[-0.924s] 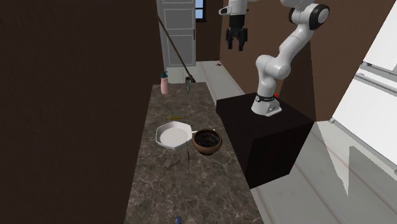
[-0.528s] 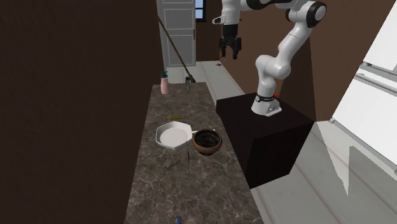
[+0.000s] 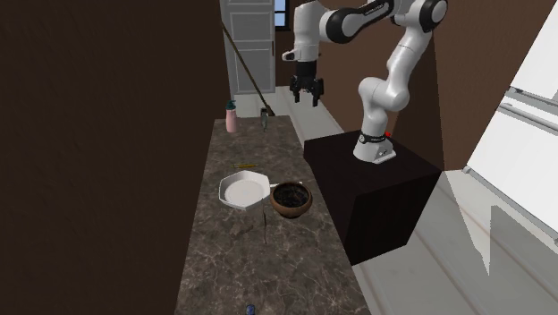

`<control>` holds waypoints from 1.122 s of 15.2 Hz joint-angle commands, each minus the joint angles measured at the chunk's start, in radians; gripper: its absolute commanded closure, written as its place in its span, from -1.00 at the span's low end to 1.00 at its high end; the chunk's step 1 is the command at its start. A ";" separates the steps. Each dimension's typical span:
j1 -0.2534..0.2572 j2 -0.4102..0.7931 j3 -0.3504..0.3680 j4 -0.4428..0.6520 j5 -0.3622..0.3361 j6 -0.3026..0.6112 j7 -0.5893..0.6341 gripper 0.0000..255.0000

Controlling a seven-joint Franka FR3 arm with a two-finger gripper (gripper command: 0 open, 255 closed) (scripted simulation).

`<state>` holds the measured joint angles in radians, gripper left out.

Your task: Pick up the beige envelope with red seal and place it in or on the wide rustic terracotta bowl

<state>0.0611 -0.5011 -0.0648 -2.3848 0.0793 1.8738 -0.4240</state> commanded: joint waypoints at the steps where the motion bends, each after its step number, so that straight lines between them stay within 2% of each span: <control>1: 0.014 0.066 -0.007 -0.009 -0.002 0.075 -0.057 -1.00; 9: 0.066 0.344 -0.016 0.040 0.008 0.301 -0.262 -1.00; 17: 0.098 0.640 0.009 0.164 0.024 0.472 -0.448 -1.00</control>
<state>0.1528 0.1002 -0.0633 -2.2333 0.1019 2.3188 -0.8529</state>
